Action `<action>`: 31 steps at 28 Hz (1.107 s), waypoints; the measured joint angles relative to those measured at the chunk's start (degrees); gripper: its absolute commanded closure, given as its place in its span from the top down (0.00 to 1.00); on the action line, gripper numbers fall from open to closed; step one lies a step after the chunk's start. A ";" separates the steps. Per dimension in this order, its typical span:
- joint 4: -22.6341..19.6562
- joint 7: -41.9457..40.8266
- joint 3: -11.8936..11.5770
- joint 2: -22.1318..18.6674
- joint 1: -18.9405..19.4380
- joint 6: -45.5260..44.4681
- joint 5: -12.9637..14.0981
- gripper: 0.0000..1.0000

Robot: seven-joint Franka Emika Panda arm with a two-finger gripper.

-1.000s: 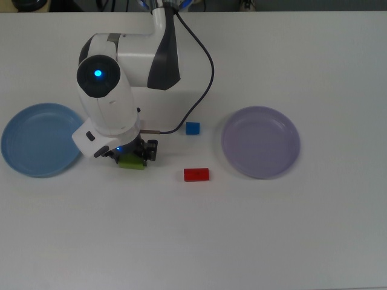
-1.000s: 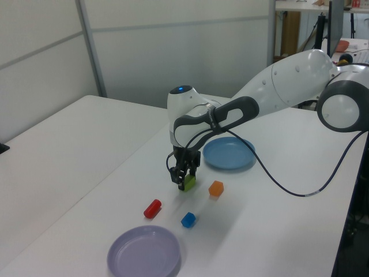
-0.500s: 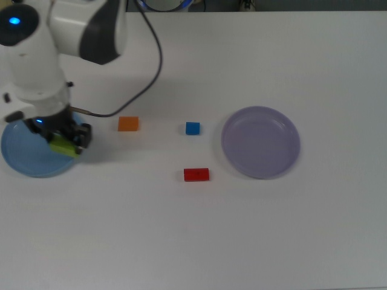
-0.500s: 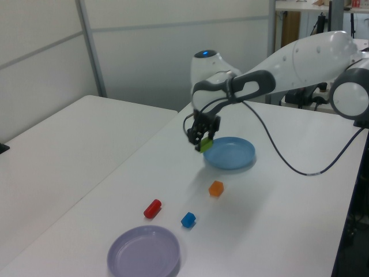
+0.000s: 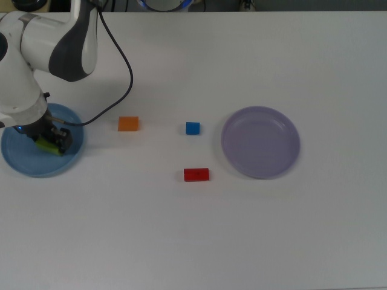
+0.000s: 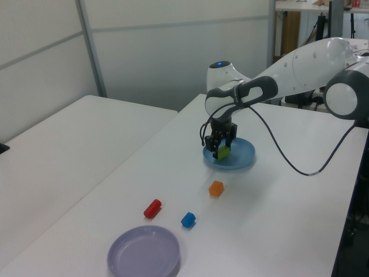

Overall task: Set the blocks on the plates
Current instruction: 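Lift the green block and place it on the light blue plate, then move the gripper to the orange block and grasp it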

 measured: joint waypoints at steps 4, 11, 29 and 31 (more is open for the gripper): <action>0.15 -0.11 0.01 0.04 0.11 0.00 0.00 1.00; 0.31 -1.95 0.03 -0.06 0.14 0.00 0.00 1.00; -0.42 -6.51 5.79 -5.95 2.16 -17.09 1.70 1.00; -1.30 -6.52 6.19 -6.13 3.05 -17.71 1.70 1.00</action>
